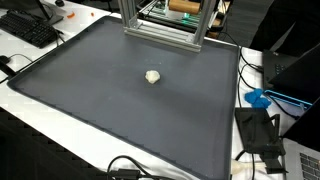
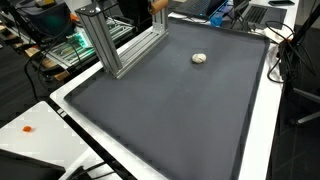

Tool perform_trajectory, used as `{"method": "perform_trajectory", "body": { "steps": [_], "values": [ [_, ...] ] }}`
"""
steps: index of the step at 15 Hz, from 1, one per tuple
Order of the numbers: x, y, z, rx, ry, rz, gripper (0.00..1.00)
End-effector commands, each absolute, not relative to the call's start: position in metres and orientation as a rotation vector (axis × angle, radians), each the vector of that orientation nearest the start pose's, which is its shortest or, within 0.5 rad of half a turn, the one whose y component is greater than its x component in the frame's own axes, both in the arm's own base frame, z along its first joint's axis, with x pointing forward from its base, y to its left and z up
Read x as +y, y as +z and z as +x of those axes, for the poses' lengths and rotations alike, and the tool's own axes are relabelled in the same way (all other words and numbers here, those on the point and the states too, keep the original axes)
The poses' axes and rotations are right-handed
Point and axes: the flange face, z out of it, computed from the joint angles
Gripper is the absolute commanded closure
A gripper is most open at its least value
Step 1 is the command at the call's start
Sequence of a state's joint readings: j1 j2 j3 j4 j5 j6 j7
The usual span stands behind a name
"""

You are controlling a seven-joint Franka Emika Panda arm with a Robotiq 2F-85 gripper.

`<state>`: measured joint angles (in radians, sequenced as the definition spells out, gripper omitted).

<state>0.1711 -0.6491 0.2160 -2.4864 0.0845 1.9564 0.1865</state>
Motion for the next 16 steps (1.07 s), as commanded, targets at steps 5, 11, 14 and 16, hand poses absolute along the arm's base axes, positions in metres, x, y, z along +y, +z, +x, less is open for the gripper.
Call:
{"method": "perform_trajectory", "body": {
  "steps": [5,11,14,16],
  "values": [
    [0.162,0.515,0.414,-0.313,-0.332,-3.134,0.78],
    [0.163,0.492,0.436,-0.274,-0.351,-3.108,0.53],
    [0.164,0.488,0.443,-0.27,-0.343,-3.105,0.53],
    [0.164,0.491,0.444,-0.27,-0.349,-3.103,0.53]
  ]
}}
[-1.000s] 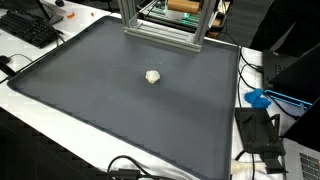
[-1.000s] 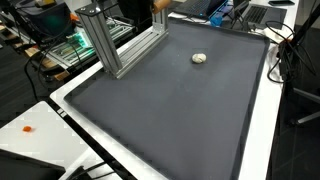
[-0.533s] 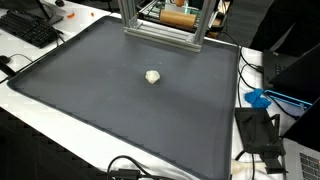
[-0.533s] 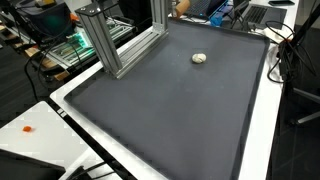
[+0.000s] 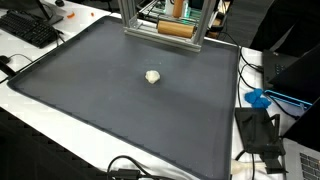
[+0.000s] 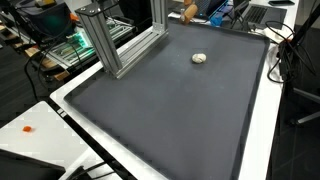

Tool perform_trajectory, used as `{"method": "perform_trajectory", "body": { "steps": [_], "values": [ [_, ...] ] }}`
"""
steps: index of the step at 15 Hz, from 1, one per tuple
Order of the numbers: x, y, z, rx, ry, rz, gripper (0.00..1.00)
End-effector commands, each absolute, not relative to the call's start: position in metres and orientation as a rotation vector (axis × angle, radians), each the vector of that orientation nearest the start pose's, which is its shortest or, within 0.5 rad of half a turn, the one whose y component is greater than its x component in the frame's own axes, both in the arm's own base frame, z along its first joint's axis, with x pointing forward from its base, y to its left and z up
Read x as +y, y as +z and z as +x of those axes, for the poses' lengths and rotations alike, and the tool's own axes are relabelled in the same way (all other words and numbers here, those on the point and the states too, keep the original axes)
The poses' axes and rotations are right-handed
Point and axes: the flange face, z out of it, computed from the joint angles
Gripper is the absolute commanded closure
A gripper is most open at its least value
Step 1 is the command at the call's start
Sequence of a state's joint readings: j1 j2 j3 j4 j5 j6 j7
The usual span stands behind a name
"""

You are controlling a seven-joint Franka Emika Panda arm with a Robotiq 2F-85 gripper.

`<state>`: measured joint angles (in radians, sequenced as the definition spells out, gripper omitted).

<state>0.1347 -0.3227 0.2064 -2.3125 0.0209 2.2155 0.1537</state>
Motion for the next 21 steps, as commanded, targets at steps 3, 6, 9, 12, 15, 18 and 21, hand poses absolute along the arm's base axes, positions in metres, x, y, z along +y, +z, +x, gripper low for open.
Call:
{"method": "perform_trajectory", "body": {
  "steps": [3,6,9,12,15,18,21],
  "values": [
    [0.164,0.492,0.444,-0.27,-0.352,-3.103,0.78],
    [0.171,0.475,0.461,-0.054,-0.359,-3.106,0.78],
    [0.177,0.457,0.478,0.153,-0.361,-3.094,0.78],
    [0.176,0.437,0.497,0.395,-0.373,-3.094,0.78],
    [0.175,0.422,0.515,0.576,-0.328,-3.077,0.78],
    [0.176,0.413,0.53,0.694,-0.297,-3.044,0.78],
    [0.172,0.405,0.543,0.776,-0.29,-3.032,0.78]
  ]
}}
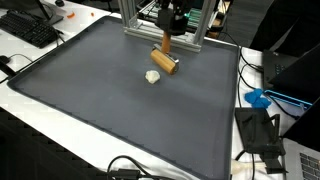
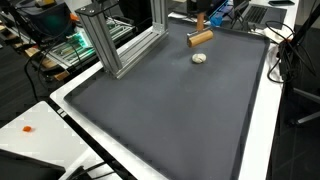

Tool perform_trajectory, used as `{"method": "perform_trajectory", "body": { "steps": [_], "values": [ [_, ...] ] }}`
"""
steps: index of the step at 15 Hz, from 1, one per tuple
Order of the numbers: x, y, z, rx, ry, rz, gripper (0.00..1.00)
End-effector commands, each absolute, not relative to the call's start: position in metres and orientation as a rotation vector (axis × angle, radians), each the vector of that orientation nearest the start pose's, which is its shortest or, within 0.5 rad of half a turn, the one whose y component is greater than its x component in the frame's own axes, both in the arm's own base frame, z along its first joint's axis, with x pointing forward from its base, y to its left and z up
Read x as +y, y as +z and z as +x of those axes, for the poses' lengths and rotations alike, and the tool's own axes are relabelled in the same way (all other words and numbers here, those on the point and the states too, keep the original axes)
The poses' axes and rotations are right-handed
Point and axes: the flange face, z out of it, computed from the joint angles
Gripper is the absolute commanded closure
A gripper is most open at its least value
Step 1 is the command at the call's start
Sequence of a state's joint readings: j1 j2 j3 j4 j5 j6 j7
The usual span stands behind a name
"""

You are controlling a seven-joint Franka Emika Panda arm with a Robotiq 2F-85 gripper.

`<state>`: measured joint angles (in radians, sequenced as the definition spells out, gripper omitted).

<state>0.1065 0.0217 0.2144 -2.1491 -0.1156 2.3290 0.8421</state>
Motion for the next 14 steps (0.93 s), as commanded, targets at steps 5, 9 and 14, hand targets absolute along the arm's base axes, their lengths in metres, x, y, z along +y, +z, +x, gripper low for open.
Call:
{"method": "perform_trajectory", "body": {
  "steps": [5,9,14],
  "values": [
    [0.163,0.392,0.555,0.903,-0.253,-3.034,0.78],
    [0.161,0.38,0.56,0.966,-0.21,-3.013,0.78],
    [0.159,0.365,0.566,1.031,-0.217,-3.008,0.78]
  ]
}}
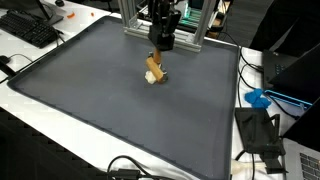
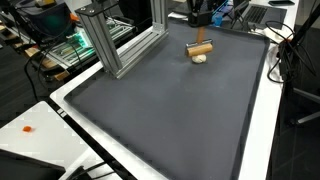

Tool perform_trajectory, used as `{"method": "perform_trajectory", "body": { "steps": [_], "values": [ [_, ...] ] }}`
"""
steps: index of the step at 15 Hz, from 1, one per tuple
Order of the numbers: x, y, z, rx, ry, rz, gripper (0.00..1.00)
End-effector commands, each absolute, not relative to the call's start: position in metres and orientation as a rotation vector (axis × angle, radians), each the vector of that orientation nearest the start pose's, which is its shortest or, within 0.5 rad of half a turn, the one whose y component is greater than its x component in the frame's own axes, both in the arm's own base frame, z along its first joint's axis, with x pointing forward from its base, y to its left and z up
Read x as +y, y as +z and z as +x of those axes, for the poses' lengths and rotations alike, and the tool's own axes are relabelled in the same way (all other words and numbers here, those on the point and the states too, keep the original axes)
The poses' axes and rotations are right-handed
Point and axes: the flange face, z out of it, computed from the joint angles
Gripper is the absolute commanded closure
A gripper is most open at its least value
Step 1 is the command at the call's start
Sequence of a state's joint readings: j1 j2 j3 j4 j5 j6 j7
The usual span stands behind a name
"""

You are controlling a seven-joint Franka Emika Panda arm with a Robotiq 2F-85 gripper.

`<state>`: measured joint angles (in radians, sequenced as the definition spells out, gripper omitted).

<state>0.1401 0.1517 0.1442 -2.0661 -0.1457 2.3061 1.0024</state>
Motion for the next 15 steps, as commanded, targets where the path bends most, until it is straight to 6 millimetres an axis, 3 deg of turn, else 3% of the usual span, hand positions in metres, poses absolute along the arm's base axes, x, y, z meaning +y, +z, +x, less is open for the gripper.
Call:
{"method": "perform_trajectory", "body": {
  "steps": [1,15],
  "values": [
    [0.158,0.362,0.566,1.053,-0.22,-3.007,0.78],
    [0.149,0.343,0.581,1.313,-0.279,-2.938,0.78]
  ]
}}
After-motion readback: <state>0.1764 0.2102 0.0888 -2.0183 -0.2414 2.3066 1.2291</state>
